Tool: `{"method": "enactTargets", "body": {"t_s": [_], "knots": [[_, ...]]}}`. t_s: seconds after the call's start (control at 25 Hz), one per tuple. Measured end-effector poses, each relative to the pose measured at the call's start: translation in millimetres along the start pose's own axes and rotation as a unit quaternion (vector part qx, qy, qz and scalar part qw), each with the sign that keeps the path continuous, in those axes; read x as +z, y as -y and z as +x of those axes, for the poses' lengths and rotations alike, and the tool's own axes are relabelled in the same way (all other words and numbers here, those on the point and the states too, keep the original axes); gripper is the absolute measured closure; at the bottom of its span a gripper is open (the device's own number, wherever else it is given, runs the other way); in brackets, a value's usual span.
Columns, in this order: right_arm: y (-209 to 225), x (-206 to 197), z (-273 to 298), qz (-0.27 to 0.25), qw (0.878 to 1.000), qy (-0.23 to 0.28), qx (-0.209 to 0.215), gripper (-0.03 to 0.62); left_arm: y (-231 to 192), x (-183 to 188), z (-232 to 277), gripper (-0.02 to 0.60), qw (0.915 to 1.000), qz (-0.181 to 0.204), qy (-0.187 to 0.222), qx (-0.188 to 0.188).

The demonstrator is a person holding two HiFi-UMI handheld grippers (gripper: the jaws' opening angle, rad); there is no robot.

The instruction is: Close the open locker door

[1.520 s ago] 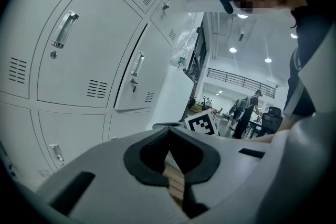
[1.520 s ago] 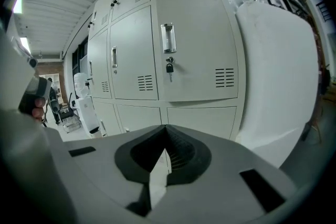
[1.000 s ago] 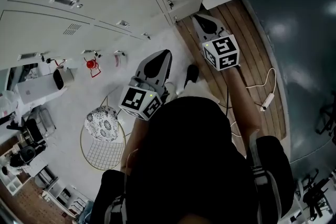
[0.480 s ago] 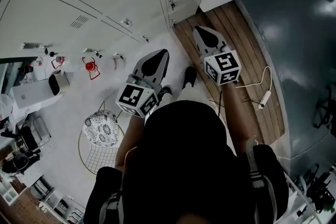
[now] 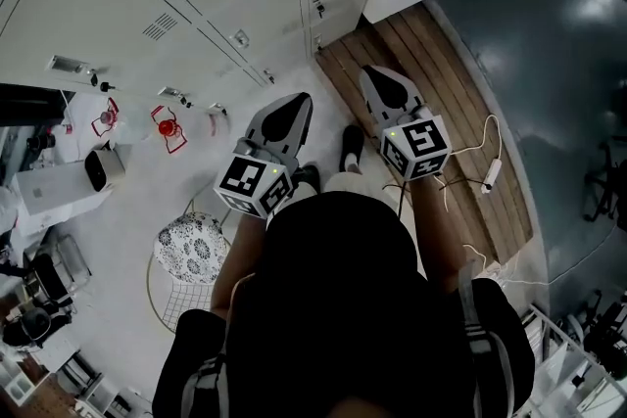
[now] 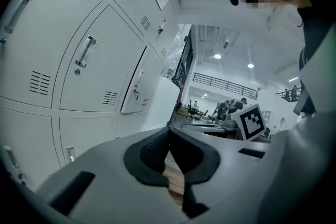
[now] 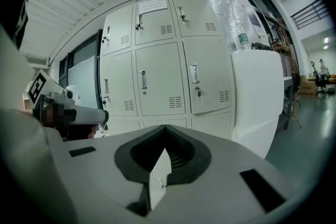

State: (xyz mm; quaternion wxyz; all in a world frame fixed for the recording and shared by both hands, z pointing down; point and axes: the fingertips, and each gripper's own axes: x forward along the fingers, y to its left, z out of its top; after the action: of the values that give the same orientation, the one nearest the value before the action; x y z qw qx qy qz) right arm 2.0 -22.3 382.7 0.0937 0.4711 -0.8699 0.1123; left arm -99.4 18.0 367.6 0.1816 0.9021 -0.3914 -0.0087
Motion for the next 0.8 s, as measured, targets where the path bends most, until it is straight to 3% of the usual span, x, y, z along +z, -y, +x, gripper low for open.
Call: {"method": "enactTargets", "body": {"t_s": [0.36, 0.8], "knots": [[-56.7, 17.5, -34.2, -0.008, 0.999, 0.036, -0.013, 0.592, 0.5, 0.9, -42.3, 0.565, 0.9998, 0.016, 0.005, -0.014], [-102.8, 4.9, -58.6, -0.003, 0.998, 0.053, -0.014, 0.592, 5.7, -12.7, -76.5, 0.565, 0.9996, 0.018, 0.004, -0.023]]}}
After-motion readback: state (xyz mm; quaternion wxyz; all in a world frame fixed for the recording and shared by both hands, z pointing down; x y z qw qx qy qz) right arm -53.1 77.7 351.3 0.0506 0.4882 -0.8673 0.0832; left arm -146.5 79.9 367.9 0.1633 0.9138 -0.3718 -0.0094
